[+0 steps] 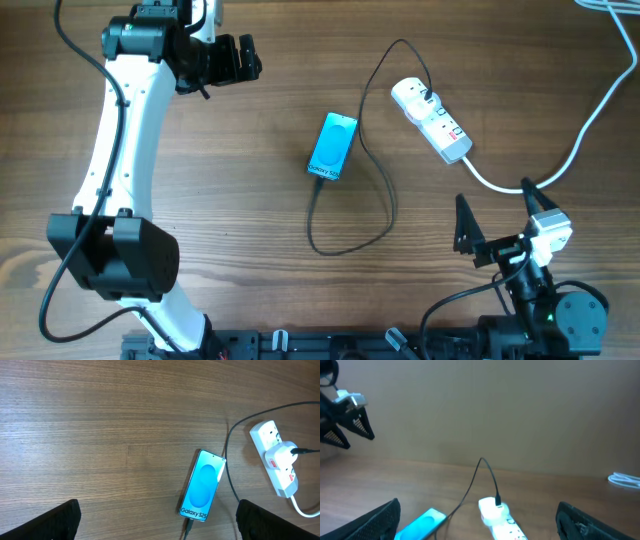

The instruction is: Plug charger to phone and switch on socket

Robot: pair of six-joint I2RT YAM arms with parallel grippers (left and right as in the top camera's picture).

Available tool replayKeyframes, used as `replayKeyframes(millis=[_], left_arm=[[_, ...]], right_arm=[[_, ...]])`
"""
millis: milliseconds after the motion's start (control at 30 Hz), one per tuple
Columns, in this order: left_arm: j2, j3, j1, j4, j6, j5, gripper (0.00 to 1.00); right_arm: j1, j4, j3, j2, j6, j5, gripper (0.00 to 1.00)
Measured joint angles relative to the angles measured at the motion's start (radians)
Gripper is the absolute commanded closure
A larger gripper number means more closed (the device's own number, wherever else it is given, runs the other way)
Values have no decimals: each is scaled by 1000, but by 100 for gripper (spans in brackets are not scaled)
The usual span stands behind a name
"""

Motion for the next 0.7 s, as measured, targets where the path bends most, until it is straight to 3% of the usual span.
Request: replayKeyframes(millis=[567, 700], left_arm=[[0, 0, 0, 0, 0, 0, 0], [0, 0, 0, 0, 0, 0, 0]], right_arm=[[0, 449, -287, -3, 0, 12, 0], [0, 448, -310, -3, 0, 39, 0]])
